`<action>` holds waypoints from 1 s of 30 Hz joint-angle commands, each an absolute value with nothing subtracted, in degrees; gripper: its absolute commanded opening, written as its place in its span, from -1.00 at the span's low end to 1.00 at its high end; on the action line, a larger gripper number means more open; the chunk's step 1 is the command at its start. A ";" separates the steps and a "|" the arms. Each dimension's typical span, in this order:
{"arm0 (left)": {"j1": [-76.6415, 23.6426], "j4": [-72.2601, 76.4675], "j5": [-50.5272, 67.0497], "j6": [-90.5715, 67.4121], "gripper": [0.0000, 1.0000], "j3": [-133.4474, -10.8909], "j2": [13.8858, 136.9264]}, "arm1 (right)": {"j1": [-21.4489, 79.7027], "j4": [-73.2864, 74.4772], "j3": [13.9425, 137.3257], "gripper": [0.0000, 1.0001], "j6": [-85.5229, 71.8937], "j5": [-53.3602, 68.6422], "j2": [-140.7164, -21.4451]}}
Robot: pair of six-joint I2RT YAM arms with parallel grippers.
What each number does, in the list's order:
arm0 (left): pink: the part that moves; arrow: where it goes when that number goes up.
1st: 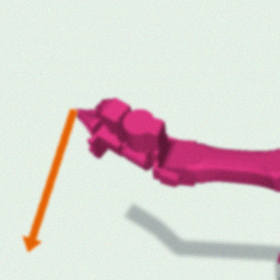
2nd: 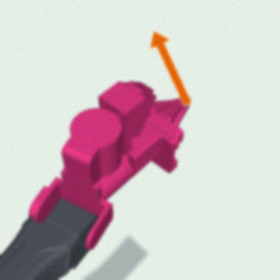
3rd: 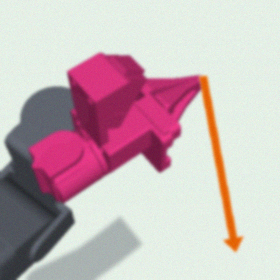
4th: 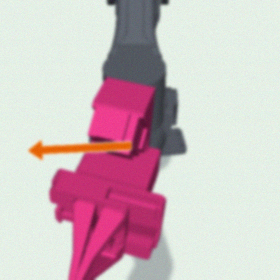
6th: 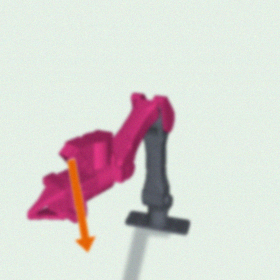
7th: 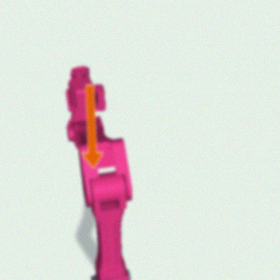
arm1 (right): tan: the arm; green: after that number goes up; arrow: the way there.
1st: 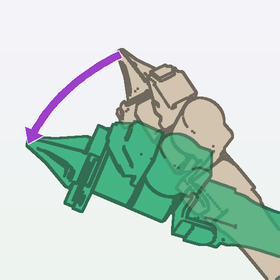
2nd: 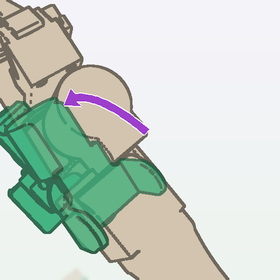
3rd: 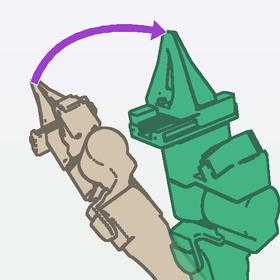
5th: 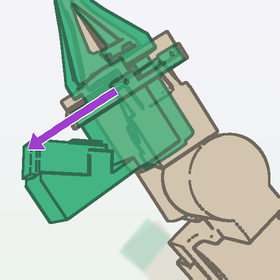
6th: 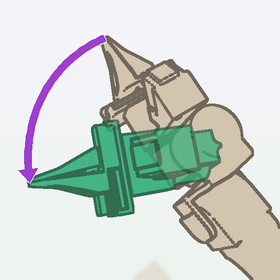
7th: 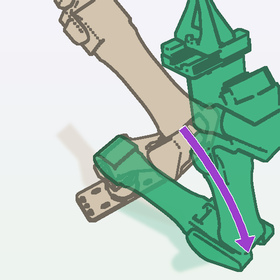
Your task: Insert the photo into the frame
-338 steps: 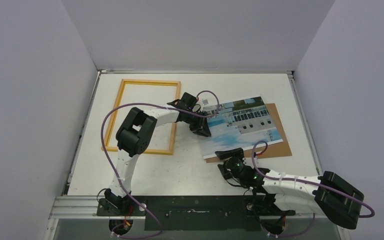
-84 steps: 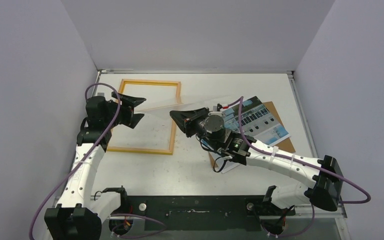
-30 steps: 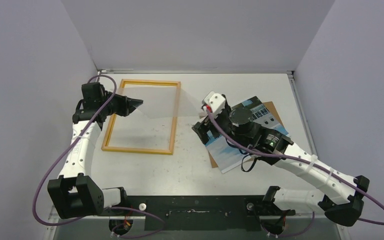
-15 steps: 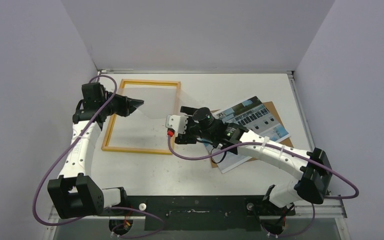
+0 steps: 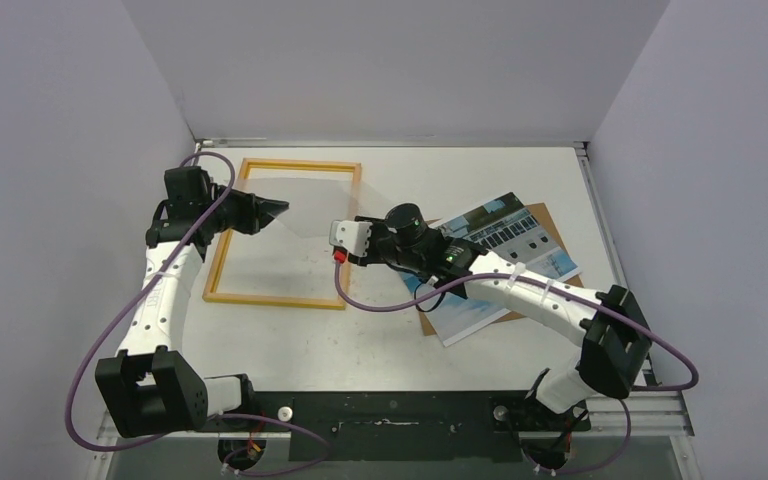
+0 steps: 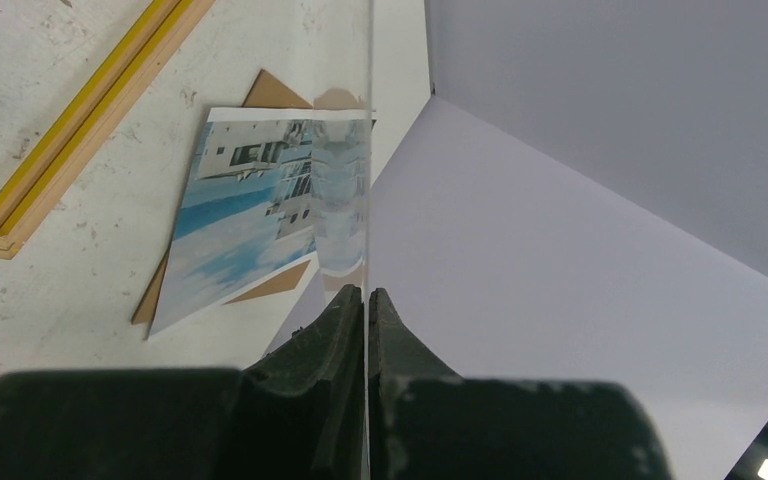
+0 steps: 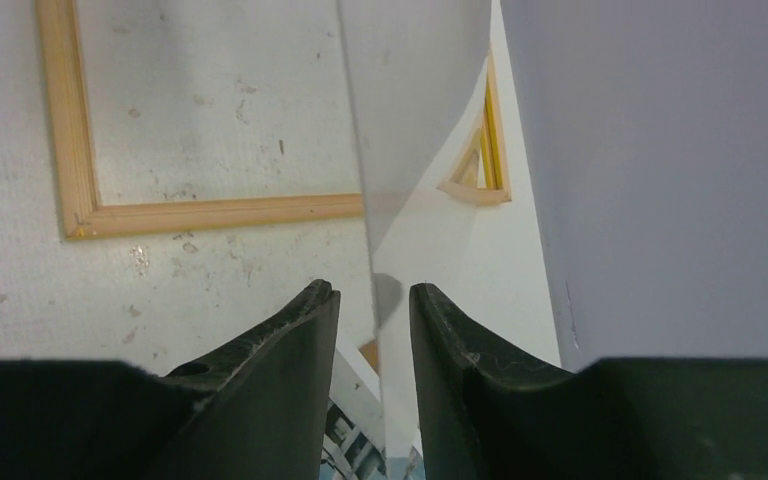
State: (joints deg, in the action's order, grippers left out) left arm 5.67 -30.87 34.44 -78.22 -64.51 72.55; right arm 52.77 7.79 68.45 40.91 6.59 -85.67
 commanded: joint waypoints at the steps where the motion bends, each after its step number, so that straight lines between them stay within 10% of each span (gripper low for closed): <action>1: 5.36 -29.61 35.42 -78.78 -1.00 -66.03 71.10 | 52.15 2.16 68.18 -0.38 39.41 12.09 -86.73; 15: 4.66 -29.36 36.60 -81.13 -1.00 -64.76 71.02 | 50.18 -10.55 65.11 -0.53 36.79 10.41 -89.03; 20: 4.36 -27.78 37.25 -82.84 -0.98 -63.91 70.67 | 48.90 -12.43 65.72 -1.00 33.45 9.17 -88.94; 26: 4.70 -21.38 39.02 -85.06 0.30 -65.43 71.65 | 46.30 -12.43 66.44 -1.00 33.62 9.80 -86.71; 30: 5.18 -12.95 41.46 -84.92 0.59 -69.26 73.85 | 44.31 -11.98 67.70 -1.00 33.74 9.91 -85.21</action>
